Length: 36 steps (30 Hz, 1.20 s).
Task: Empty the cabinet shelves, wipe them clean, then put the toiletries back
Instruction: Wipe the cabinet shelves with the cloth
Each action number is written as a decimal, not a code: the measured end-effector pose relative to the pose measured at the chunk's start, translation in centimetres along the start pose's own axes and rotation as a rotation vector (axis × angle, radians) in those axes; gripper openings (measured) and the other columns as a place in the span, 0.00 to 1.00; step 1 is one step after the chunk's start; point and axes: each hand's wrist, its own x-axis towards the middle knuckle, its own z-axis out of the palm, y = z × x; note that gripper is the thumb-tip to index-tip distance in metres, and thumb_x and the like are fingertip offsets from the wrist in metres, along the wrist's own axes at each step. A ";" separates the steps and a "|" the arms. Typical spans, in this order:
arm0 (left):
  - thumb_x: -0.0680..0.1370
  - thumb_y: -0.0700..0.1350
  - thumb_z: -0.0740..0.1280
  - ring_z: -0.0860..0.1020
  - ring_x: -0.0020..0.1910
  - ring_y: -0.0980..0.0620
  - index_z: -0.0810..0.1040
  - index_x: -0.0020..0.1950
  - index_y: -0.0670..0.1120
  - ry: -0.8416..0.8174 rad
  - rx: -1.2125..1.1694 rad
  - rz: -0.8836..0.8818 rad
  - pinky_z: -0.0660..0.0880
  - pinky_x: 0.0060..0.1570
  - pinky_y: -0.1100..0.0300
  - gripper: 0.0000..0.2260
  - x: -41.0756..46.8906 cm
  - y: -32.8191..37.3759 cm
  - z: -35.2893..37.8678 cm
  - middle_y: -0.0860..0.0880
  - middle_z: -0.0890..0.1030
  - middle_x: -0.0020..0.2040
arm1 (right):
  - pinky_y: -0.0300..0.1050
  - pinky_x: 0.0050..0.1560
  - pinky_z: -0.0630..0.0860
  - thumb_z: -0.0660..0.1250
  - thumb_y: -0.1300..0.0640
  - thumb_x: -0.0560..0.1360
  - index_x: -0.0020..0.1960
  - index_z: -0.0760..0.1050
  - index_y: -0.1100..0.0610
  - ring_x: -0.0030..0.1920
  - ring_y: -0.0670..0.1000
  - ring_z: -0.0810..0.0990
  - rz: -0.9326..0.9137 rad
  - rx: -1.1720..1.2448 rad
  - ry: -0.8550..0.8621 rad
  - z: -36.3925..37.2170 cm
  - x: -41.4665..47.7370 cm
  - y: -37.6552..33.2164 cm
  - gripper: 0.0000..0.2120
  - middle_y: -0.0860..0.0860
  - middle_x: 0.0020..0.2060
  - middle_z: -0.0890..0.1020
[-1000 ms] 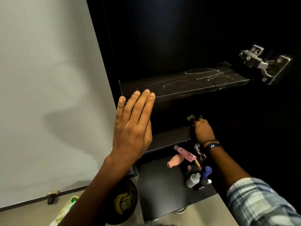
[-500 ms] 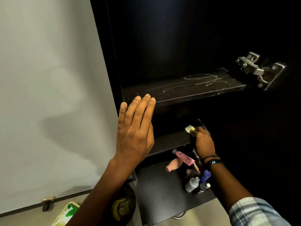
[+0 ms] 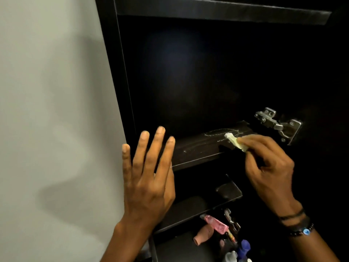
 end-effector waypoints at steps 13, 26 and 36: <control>0.69 0.33 0.68 0.61 0.73 0.46 0.74 0.66 0.49 0.005 0.310 0.188 0.41 0.71 0.39 0.26 1.0 -1.7 2.7 0.45 0.70 0.71 | 0.51 0.48 0.72 0.50 0.49 0.81 0.61 0.70 0.49 0.55 0.56 0.78 0.290 -0.389 -0.702 0.5 4.9 1.5 0.14 0.50 0.57 0.79; 0.73 0.25 0.57 0.47 0.77 0.46 0.49 0.77 0.49 0.336 -0.077 -0.009 0.53 0.73 0.43 0.37 0.4 -1.7 3.3 0.47 0.43 0.78 | 0.27 0.72 0.43 0.50 0.49 0.83 0.76 0.58 0.49 0.75 0.37 0.53 -0.156 -0.051 -0.896 3.4 1.7 -8.6 0.22 0.41 0.75 0.59; 0.79 0.35 0.56 0.48 0.77 0.49 0.38 0.76 0.52 0.225 -0.487 -0.235 0.52 0.75 0.55 0.34 -0.2 -2.1 3.5 0.52 0.45 0.78 | 0.51 0.59 0.70 0.49 0.55 0.82 0.65 0.70 0.59 0.62 0.60 0.74 0.414 -0.427 -0.862 1.4 8.0 3.0 0.17 0.58 0.65 0.74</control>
